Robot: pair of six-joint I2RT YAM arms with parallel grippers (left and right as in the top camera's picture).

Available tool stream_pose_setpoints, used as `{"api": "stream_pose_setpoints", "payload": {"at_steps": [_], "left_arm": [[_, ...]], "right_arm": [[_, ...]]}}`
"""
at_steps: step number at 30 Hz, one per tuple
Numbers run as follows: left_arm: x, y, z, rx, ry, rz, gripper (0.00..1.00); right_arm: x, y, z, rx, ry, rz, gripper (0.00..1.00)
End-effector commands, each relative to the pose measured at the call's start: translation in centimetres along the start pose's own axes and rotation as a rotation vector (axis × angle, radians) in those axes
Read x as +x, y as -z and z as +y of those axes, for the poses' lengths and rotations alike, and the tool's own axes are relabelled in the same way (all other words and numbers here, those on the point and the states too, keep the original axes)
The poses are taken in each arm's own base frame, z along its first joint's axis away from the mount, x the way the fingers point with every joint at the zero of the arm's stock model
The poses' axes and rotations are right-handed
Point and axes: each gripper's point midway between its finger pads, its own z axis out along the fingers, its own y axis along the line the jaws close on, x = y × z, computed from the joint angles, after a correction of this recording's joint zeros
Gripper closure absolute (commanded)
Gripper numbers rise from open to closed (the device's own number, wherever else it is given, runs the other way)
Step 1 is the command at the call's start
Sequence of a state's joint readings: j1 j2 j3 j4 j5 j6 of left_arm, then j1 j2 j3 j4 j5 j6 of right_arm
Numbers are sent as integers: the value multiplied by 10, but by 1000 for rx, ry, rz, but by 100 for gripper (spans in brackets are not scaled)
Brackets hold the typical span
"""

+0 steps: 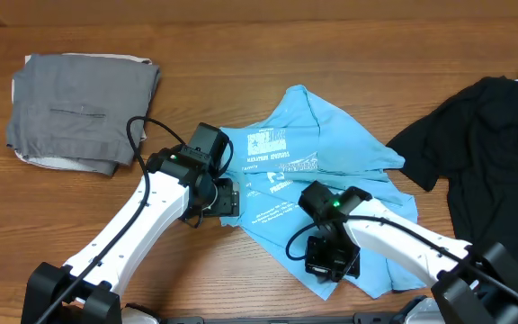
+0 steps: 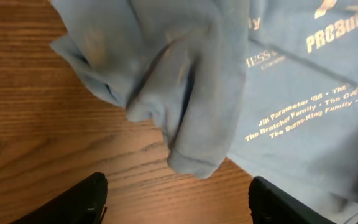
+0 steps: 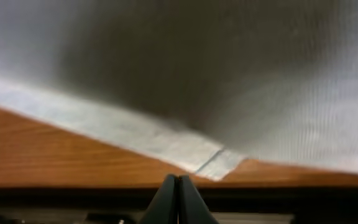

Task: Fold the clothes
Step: 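Release the T-shirt with the right gripper and lift it away right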

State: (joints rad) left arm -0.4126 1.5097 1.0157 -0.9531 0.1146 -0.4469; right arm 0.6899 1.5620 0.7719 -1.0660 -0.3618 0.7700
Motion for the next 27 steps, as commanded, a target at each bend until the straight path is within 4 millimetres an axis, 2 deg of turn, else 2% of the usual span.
{"api": "stream_pose_setpoints", "payload": {"at_steps": [1, 4, 5, 7, 8, 9, 12, 15, 17, 19, 21, 25, 27], "left_arm": [[-2, -4, 1, -10, 11, -10, 25], [-3, -4, 1, -9, 12, -14, 25], [-3, -4, 1, -9, 12, -13, 25], [-2, -4, 2, -11, 13, -9, 25], [-2, -4, 2, -12, 13, -6, 23], [-1, -4, 2, -13, 13, -5, 21], [0, -4, 3, -15, 14, 1, 17], [0, -4, 3, -15, 14, 1, 1], [0, -4, 3, -15, 14, 0, 0], [0, -4, 3, -15, 14, -1, 0], [0, -4, 3, -15, 14, -1, 0], [0, -4, 3, -15, 14, -1, 0], [-1, -4, 2, -12, 14, -5, 0]], "right_arm": [[-10, -9, -11, 29, -40, -66, 96], [-21, -3, 7, -31, 66, -107, 96], [-22, 4, 12, -48, 98, -103, 96], [-30, 31, 16, -49, 106, -120, 96], [-43, 60, 12, -43, 77, -157, 96], [-51, 76, 8, -40, 55, -183, 96], [-86, 134, -13, -67, -46, -291, 96], [-118, 175, -40, -149, -135, -385, 96], [-146, 195, -77, -204, -211, -463, 96], [-168, 203, -112, -224, -272, -517, 96], [-186, 206, -135, -237, -313, -560, 96], [-215, 205, -153, -257, -307, -608, 96], [-237, 198, -159, -252, -291, -629, 96]]}}
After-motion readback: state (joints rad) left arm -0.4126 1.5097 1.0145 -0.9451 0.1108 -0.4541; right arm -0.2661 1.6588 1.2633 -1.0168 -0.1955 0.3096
